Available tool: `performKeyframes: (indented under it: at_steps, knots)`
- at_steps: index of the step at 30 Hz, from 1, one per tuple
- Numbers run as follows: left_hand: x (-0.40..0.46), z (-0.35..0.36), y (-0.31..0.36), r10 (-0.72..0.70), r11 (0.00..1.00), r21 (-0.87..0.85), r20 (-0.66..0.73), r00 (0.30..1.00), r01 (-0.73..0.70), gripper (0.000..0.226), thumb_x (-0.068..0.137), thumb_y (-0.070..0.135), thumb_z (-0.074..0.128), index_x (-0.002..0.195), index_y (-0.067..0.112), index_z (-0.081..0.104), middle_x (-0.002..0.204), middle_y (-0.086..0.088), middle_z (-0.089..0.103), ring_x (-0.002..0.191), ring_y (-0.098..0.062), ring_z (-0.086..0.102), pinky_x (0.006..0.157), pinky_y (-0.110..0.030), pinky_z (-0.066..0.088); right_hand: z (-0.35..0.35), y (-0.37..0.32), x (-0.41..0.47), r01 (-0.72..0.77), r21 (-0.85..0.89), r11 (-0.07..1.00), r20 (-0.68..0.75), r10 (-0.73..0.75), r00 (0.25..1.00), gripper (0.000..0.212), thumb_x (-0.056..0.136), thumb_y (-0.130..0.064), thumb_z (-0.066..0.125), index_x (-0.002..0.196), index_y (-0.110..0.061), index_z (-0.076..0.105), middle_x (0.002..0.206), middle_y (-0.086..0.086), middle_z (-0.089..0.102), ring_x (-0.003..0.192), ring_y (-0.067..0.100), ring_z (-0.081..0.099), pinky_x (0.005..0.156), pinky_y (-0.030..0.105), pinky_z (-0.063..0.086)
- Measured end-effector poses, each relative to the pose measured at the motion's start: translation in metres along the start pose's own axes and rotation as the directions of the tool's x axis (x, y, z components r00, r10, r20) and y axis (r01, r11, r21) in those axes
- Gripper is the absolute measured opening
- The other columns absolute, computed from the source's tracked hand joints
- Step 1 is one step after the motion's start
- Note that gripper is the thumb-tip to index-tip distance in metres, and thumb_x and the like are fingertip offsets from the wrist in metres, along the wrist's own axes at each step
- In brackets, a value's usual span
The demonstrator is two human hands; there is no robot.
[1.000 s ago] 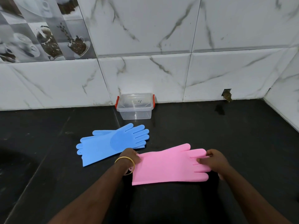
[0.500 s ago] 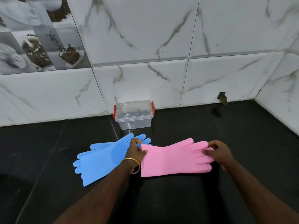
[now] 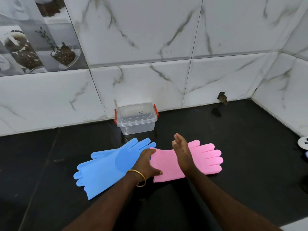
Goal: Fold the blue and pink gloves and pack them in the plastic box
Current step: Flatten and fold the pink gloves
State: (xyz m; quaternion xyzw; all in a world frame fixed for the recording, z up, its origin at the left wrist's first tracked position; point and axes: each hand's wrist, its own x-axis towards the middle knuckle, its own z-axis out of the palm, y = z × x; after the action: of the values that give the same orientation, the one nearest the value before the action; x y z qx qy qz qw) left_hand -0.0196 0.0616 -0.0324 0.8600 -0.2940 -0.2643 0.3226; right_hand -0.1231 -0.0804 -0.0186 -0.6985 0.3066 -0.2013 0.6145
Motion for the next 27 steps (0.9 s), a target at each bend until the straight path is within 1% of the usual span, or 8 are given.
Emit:
performKeyframes:
  at_steps: [9, 12, 15, 19, 21, 23, 25, 27]
  knots:
    - [-0.008, -0.007, 0.034, 0.022, 0.997, -0.073, -0.028, 0.999, -0.024, 0.092, 0.065, 0.024, 0.086, 0.142, 0.032, 0.036, 0.148, 0.006, 0.034, 0.127, -0.016, 0.042, 0.101, -0.025, 0.041, 0.015, 0.031, 0.010, -0.045, 0.096, 0.994, -0.096, 0.054, 0.994, 0.032, 0.102, -0.032, 0.046, 0.134, -0.029, 0.051, 0.144, -0.008, 0.050, 0.131, 0.008, 0.045, 0.102, 0.022, 0.035]
    - [-0.007, -0.001, 0.063, 0.051, 0.995, -0.082, -0.039, 0.998, -0.054, 0.090, 0.063, 0.022, 0.086, 0.140, 0.030, 0.038, 0.138, 0.006, 0.042, 0.113, -0.010, 0.045, 0.082, -0.013, 0.042, 0.006, 0.028, 0.015, -0.130, 0.312, 0.941, -0.077, 0.162, 0.984, 0.024, 0.102, -0.035, 0.046, 0.124, -0.032, 0.055, 0.137, -0.007, 0.056, 0.120, 0.005, 0.054, 0.094, 0.021, 0.040]
    - [-0.001, 0.012, 0.099, 0.063, 0.996, -0.059, -0.041, 0.997, -0.066, 0.088, 0.059, 0.017, 0.085, 0.135, 0.024, 0.042, 0.126, 0.005, 0.045, 0.104, -0.009, 0.049, 0.073, -0.012, 0.043, -0.011, 0.024, 0.028, -0.283, 0.609, 0.741, 0.090, 0.290, 0.953, 0.044, 0.101, -0.044, 0.043, 0.135, -0.018, 0.053, 0.140, 0.000, 0.056, 0.127, 0.016, 0.054, 0.108, 0.035, 0.041]
    - [0.020, 0.042, 0.145, 0.065, 0.998, 0.016, -0.007, 0.998, -0.065, 0.039, 0.061, 0.005, 0.079, 0.081, 0.027, 0.054, 0.086, 0.012, 0.046, 0.074, 0.000, 0.057, 0.054, -0.007, 0.043, -0.064, 0.016, 0.045, -0.359, 0.709, 0.607, 0.219, 0.295, 0.930, 0.061, 0.095, -0.060, 0.044, 0.129, -0.013, 0.058, 0.127, 0.009, 0.067, 0.116, 0.023, 0.065, 0.105, 0.042, 0.047]
    - [0.031, 0.061, 0.163, 0.059, 0.996, 0.069, 0.010, 0.998, -0.060, 0.033, 0.066, 0.008, 0.077, 0.070, 0.026, 0.050, 0.079, 0.010, 0.044, 0.070, -0.004, 0.052, 0.054, -0.007, 0.038, -0.093, 0.015, 0.051, -0.354, 0.708, 0.611, 0.221, 0.284, 0.933, 0.060, 0.094, -0.061, 0.043, 0.128, -0.013, 0.060, 0.126, 0.010, 0.067, 0.116, 0.023, 0.064, 0.105, 0.041, 0.046]
    - [0.040, 0.081, 0.174, 0.025, 0.991, 0.133, 0.026, 0.999, -0.028, 0.036, 0.066, 0.010, 0.080, 0.095, 0.014, 0.058, 0.097, 0.002, 0.049, 0.086, -0.013, 0.055, 0.070, -0.016, 0.044, -0.119, 0.014, 0.055, -0.347, 0.653, 0.673, 0.213, 0.276, 0.937, 0.055, 0.096, -0.056, 0.044, 0.130, -0.014, 0.058, 0.127, 0.008, 0.066, 0.119, 0.022, 0.062, 0.107, 0.042, 0.045]
    - [0.050, 0.099, 0.179, -0.009, 0.983, 0.184, 0.054, 0.999, -0.001, 0.069, 0.064, 0.011, 0.083, 0.124, 0.003, 0.049, 0.123, -0.008, 0.045, 0.106, -0.025, 0.058, 0.080, -0.024, 0.047, -0.135, 0.015, 0.056, -0.331, 0.552, 0.765, 0.178, 0.280, 0.943, 0.041, 0.097, -0.045, 0.052, 0.126, -0.017, 0.060, 0.123, 0.005, 0.068, 0.116, 0.021, 0.064, 0.105, 0.042, 0.048]
    - [0.054, 0.113, 0.182, -0.026, 0.978, 0.206, 0.065, 0.998, 0.012, 0.074, 0.062, 0.012, 0.084, 0.126, 0.002, 0.048, 0.130, -0.013, 0.041, 0.106, -0.029, 0.059, 0.080, -0.030, 0.052, -0.146, 0.017, 0.053, -0.290, 0.439, 0.850, 0.131, 0.259, 0.957, 0.026, 0.096, -0.028, 0.060, 0.119, -0.018, 0.062, 0.116, 0.005, 0.070, 0.109, 0.021, 0.068, 0.099, 0.041, 0.053]
